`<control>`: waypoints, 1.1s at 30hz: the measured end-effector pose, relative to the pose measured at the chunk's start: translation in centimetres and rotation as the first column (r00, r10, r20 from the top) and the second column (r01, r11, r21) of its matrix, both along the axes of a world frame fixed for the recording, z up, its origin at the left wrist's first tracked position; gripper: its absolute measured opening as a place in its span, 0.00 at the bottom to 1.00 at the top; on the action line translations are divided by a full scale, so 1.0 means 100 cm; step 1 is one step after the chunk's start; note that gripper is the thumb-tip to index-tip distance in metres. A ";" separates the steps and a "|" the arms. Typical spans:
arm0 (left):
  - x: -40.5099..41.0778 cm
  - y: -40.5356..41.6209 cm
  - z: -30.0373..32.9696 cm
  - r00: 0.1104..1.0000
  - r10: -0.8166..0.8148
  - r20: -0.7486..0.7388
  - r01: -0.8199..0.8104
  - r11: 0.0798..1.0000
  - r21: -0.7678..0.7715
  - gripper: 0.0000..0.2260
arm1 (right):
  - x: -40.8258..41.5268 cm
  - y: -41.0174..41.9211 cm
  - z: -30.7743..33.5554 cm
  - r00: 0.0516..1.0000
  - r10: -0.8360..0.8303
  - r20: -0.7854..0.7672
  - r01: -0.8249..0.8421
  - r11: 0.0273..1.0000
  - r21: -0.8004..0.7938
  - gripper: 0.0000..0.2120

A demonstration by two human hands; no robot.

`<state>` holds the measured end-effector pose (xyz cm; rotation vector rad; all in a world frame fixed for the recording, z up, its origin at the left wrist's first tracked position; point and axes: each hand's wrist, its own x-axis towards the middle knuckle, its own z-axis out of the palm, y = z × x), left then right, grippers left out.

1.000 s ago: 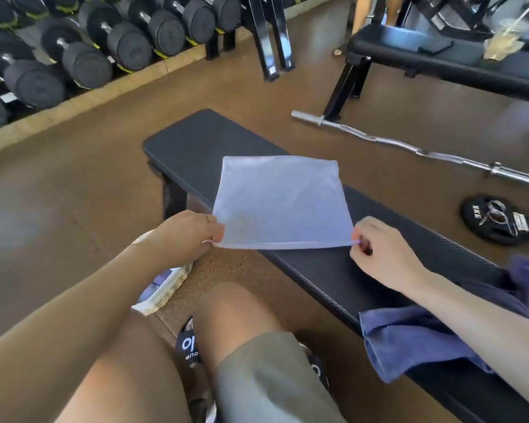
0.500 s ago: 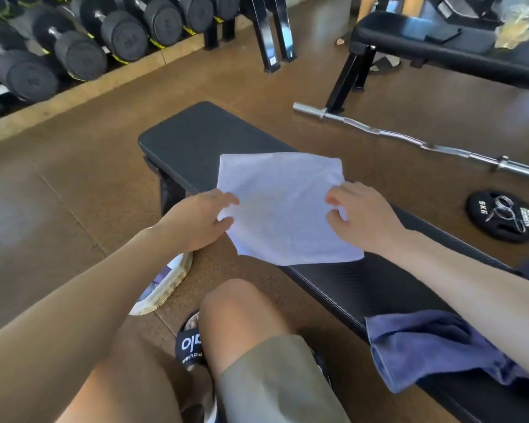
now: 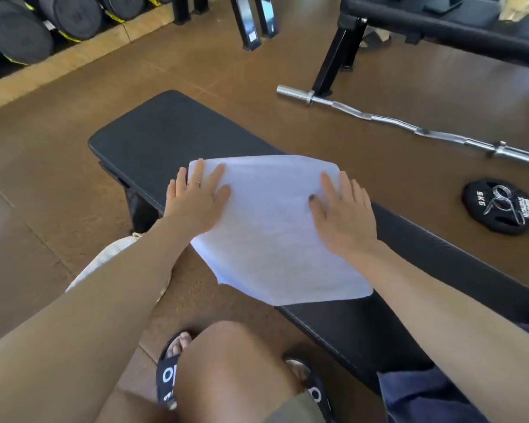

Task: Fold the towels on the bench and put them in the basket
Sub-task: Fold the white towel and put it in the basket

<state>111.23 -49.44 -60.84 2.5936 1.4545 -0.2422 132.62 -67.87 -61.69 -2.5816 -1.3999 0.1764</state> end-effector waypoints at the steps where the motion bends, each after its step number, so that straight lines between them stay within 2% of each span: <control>1: -0.002 0.004 0.000 1.000 0.016 0.002 -0.016 1.000 0.007 0.25 | 0.002 -0.004 0.005 0.999 -0.029 -0.017 0.029 0.999 0.035 0.28; 4: 0.003 -0.003 0.003 0.999 0.036 0.020 -0.037 0.999 0.028 0.25 | 0.003 -0.005 0.025 0.989 -0.065 -0.132 0.082 0.989 0.127 0.27; 6: 0.008 -0.020 0.009 0.999 0.038 0.036 -0.043 0.991 0.124 0.25 | 0.002 -0.006 0.036 0.969 -0.093 -0.228 0.126 0.982 0.138 0.28; 8: 0.013 -0.041 0.015 0.998 -0.049 0.029 0.043 0.982 0.183 0.26 | -0.005 -0.010 0.040 0.980 -0.084 -0.178 0.102 0.990 0.099 0.28; 10: 0.023 -0.063 0.016 0.983 -0.179 0.028 0.174 0.976 0.128 0.27 | -0.012 -0.017 0.040 0.996 -0.056 -0.071 0.059 0.998 0.030 0.30; 11: 0.027 -0.072 0.015 0.975 -0.218 0.038 0.214 0.973 0.084 0.27 | -0.014 -0.020 0.042 0.994 -0.066 -0.084 0.067 0.998 0.002 0.30; 12: 0.031 -0.079 0.012 0.972 -0.233 0.044 0.231 0.972 0.043 0.28 | -0.015 -0.020 0.046 0.981 -0.104 -0.165 0.103 0.995 -0.015 0.31; 14: 0.034 -0.085 0.007 0.973 -0.226 0.047 0.226 0.974 0.006 0.28 | -0.010 -0.017 0.057 0.877 -0.216 -0.429 0.215 0.975 -0.051 0.34; 16: 0.033 -0.086 0.004 0.976 -0.212 0.044 0.212 0.977 0.019 0.28 | -0.005 -0.018 0.068 0.762 -0.286 -0.581 0.278 0.955 -0.104 0.38; 21: 0.032 -0.086 0.000 0.976 -0.216 0.041 0.215 0.976 0.035 0.29 | 0.001 -0.024 0.069 0.697 -0.340 -0.632 0.306 0.937 -0.167 0.44; 26: 0.032 -0.086 -0.001 0.977 -0.211 0.038 0.209 0.977 0.050 0.29 | 0.000 -0.019 0.067 0.495 -0.388 -0.778 0.377 0.902 -0.210 0.49; 28: 0.031 -0.086 -0.001 0.976 -0.212 0.044 0.210 0.976 0.052 0.29 | 0.002 -0.015 0.068 0.397 -0.333 -0.855 0.367 0.912 -0.184 0.44; 31: 0.031 -0.086 -0.002 0.975 -0.217 0.045 0.214 0.975 0.067 0.29 | 0.002 -0.009 0.073 0.201 -0.236 -0.951 0.343 0.926 -0.158 0.26; 33: 0.031 -0.085 -0.003 0.975 -0.219 0.046 0.216 0.974 0.069 0.29 | 0.002 -0.005 0.076 0.117 -0.217 -0.969 0.321 0.932 -0.170 0.29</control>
